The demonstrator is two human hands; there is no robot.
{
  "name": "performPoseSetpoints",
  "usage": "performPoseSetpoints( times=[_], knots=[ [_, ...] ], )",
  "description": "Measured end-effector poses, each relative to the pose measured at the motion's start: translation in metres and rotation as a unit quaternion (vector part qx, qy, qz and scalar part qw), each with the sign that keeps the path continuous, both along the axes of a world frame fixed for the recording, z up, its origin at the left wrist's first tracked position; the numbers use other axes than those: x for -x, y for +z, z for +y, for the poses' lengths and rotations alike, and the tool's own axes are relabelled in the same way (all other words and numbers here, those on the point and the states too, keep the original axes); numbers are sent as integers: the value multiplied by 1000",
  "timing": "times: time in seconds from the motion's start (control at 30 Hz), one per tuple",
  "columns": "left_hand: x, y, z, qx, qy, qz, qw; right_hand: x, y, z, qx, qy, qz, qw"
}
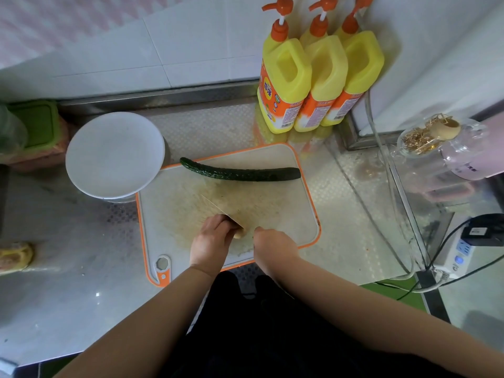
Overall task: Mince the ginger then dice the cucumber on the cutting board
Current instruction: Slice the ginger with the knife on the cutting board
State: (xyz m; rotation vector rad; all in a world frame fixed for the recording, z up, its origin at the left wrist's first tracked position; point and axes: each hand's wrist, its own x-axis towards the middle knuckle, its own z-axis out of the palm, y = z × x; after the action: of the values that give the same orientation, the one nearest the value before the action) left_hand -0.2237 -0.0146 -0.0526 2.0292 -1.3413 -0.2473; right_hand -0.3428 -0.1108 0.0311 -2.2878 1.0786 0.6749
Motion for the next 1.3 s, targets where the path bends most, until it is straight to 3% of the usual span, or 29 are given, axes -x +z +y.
performPoseSetpoints(
  times=[0.37,0.7,1.3],
  knots=[
    [-1,-6,3,17,-6,-39,999,0,-17,-22,-71,-91,-56,992],
    [-4,-6,3,-59,2,7,998,8,-7,-1,10,-7,-38,999],
    [0,-5,3,-39,19,5,999,-11,-9,-1,-14,-18,-8,1000]
  ],
)
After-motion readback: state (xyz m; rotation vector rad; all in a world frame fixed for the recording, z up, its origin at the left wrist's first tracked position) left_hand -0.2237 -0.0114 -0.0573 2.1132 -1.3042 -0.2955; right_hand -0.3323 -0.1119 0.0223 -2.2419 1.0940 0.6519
